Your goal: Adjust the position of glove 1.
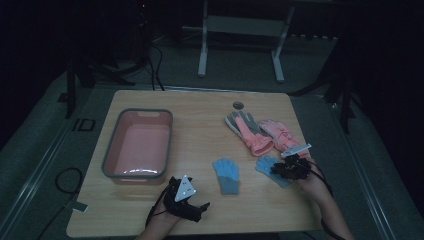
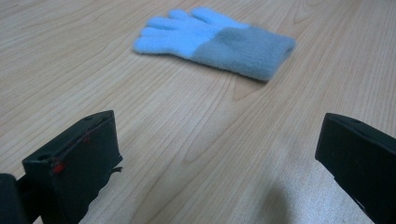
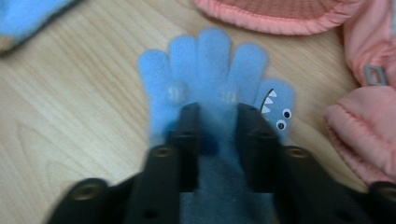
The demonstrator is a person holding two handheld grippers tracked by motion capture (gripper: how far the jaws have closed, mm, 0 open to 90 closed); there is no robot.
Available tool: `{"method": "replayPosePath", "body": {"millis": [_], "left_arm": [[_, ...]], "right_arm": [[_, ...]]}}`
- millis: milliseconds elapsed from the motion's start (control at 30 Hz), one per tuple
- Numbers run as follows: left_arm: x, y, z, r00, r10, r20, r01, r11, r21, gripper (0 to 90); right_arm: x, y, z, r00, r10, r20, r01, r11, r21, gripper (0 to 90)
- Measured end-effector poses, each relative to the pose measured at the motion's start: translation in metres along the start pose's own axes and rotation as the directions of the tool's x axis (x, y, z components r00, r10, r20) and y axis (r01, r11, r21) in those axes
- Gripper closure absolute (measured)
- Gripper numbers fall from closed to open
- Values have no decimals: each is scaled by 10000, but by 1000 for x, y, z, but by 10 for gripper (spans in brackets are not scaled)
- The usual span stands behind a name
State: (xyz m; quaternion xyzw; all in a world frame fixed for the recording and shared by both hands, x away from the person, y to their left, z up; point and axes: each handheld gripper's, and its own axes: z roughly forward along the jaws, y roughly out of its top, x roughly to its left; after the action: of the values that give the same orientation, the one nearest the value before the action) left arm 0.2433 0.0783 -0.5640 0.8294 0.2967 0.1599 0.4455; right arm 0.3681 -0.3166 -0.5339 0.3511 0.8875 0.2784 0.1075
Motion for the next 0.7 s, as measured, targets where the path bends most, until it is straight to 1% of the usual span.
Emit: {"method": "replayPosePath", "body": {"millis": [33, 100, 133, 167, 200, 233, 267, 300, 333, 367, 400, 433, 500, 533, 567, 633, 667, 700], "left_arm": [[0, 0, 0, 10000, 13, -7, -13, 10000, 1, 0], [-1, 0, 1, 10000, 37, 7, -37, 10000, 27, 0], [-1, 0, 1, 10000, 69, -5, -69, 10000, 59, 0], [-1, 0, 1, 10000, 81, -6, -81, 9999, 61, 0], [-1, 0, 1, 10000, 76, -19, -76, 10000, 58, 0], [-1, 0, 0, 10000, 73, -17, -73, 10000, 37, 0], [-1, 0, 0, 10000, 65, -17, -65, 10000, 26, 0], [-1, 0, 0, 10000, 50, -27, -50, 10000, 27, 0], [-1, 0, 0, 10000, 52, -23, -52, 10000, 27, 0], [-1, 0, 0, 10000, 52, -23, -52, 10000, 27, 0], [-1, 0, 0, 10000, 65, -33, -65, 10000, 52, 0], [-1, 0, 0, 10000, 72, -33, -72, 10000, 56, 0], [-1, 0, 0, 9999, 106, -4, -106, 9999, 49, 0], [-1, 0, 0, 9999, 128, 27, -128, 9999, 42, 0], [-1, 0, 0, 9999, 96, 61, -96, 10000, 11, 0], [-2, 0, 0, 9999, 133, 95, -133, 9999, 3, 0], [-2, 0, -1, 9999, 133, 105, -133, 9999, 4, 0], [-2, 0, -1, 9998, 137, 119, -137, 9999, -3, 0]], "right_arm": [[2, 0, 0, 9996, 237, 119, -236, 9997, -24, 838], [5, 1, 1, 9982, 518, 309, -518, 9987, -15, 850], [7, 2, 0, 9959, 787, 455, -787, 9969, -12, 858], [11, 3, -2, 9914, 1155, 608, -1155, 9933, -37, 864], [16, 4, -6, 9893, 1246, 753, -1239, 9922, -145, 866], [21, 6, -10, 9833, 1564, 929, -1545, 9876, -274, 867], [25, 8, -16, 9744, 2005, 1018, -1958, 9791, -548, 868], [29, 9, -21, 9709, 2166, 1022, -2097, 9750, -742, 868], [36, 12, -28, 9613, 2467, 1227, -2350, 9666, -1025, 869], [36, 12, -28, 9613, 2467, 1227, -2350, 9666, -1025, 869], [40, 13, -33, 9524, 2788, 1233, -2633, 9561, -1286, 869], [51, 15, -43, 9240, 3511, 1516, -3235, 9290, -1799, 870], [60, 15, -47, 8972, 4173, 1443, -3817, 8973, -2217, 870], [64, 13, -47, 8818, 4493, 1435, -4075, 8789, -2481, 871], [68, 12, -47, 8690, 4716, 1499, -4239, 8657, -2663, 871], [74, 10, -43, 8404, 5162, 1651, -4583, 8395, -2920, 871], [75, 9, -39, 8283, 5332, 1722, -4731, 8301, -2950, 871], [76, 9, -36, 8201, 5444, 1759, -4855, 8249, -2896, 871]]}}
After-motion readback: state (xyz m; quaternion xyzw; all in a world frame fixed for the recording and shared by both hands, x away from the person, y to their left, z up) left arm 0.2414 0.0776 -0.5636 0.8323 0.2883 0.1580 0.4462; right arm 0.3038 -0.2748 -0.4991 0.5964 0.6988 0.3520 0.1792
